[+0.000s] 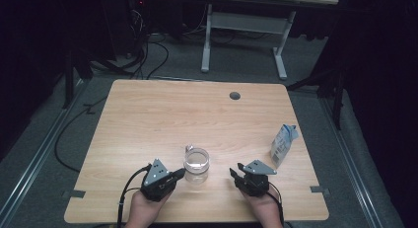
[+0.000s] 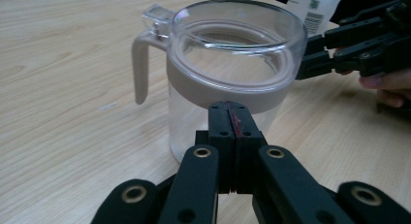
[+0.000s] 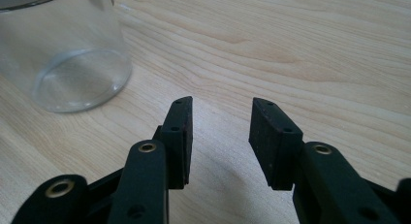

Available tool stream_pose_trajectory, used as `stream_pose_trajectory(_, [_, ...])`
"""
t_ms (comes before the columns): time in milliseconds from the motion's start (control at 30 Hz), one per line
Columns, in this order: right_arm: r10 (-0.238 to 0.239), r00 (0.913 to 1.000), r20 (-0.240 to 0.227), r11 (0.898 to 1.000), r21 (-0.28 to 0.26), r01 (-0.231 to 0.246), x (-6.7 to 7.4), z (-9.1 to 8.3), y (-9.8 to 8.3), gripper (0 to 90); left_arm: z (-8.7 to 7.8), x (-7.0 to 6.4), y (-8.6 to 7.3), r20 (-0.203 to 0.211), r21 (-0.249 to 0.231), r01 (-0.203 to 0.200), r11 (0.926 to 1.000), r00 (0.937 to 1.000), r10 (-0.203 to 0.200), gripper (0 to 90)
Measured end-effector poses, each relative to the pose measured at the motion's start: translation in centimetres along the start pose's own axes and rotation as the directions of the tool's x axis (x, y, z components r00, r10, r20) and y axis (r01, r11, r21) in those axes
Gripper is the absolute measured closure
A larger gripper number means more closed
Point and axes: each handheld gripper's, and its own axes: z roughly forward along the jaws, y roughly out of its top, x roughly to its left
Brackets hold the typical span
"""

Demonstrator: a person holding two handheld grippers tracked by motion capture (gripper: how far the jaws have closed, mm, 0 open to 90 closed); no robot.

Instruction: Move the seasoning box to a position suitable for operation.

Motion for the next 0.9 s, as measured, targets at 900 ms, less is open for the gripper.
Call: stream_pose_trajectory(900, [-0.034,0.9994,-0.008,0.999,-0.003,0.034,0.8,0.1,0.0,64.5,2.0,-2.4,0.7,0.059,-0.001,-0.051,0.9987,0.9969,0.051,89.3])
